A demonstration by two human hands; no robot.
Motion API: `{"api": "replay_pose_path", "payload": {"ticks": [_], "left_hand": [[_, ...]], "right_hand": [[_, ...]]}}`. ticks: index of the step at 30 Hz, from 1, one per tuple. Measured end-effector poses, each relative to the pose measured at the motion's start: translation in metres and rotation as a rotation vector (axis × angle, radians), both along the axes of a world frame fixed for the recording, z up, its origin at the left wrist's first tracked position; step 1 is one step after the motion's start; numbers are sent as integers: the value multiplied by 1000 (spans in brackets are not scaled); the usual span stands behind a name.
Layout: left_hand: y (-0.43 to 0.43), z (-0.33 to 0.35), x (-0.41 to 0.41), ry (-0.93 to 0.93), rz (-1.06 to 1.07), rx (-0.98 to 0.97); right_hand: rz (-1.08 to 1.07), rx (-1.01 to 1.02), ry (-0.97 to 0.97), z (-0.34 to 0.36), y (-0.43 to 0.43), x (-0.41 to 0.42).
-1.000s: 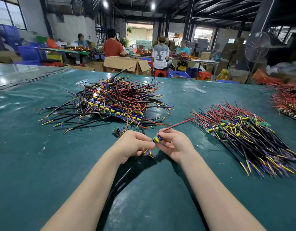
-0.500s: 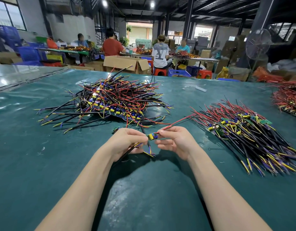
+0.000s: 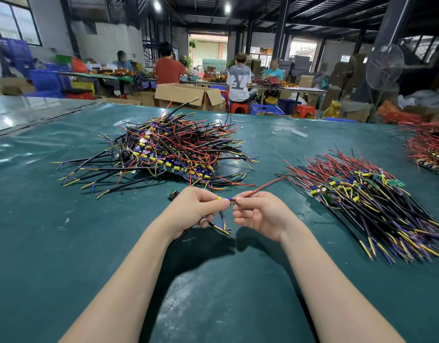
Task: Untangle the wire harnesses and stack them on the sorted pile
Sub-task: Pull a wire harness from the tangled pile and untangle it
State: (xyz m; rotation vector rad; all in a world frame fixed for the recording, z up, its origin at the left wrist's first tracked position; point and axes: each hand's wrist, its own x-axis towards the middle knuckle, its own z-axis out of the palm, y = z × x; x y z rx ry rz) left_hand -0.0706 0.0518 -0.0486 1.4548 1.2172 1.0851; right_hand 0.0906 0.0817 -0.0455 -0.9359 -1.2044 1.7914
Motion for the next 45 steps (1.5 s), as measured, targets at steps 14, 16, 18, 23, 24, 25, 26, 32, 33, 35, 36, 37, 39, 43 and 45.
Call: {"api": "replay_pose_path", "payload": {"ticks": [14,16,18,23,24,25,26,32,33,35,36,37,39,43,45], "left_hand": [[-1,-2,4,-28,-88,53],[-1,-3,4,-28,-69,65],[0,-4,3,-15,-76,65],[-1,-4,2,-23,-69,32],[-1,-3,1,-30,-80,27],[-2,-4,1,-28,-98,20],[-2,-4,1,-16,-121,11],[-4,-3,1,33,-246,-48],[-4,-3,0,30,-258,-57],[-3,-2,2,16,-263,-72],[-3,-2,3,-1,-250,-76],[-2,-3,5,-19,-218,-79],[1,-4,4,-17,-60,-74],[8,-8,-15,-53,343,-98],[10,-6,-15,-171,335,-136]], "right_hand": [[-480,-58,360,-4,10,-3],[-511,-39,381,-4,11,1],[-496,-11,375,-3,12,4],[-403,29,265,-2,10,0],[-406,12,281,-2,10,0],[-417,-10,312,-1,10,1],[-433,-26,336,-1,11,3],[-532,-4,324,-3,15,13],[-553,7,322,-2,16,13],[-639,23,358,0,18,16],[-706,25,400,0,19,20],[-780,24,450,-1,20,24],[-904,30,501,-4,21,29],[-803,266,26,-8,12,0],[-530,413,-226,-5,3,-20]]}}
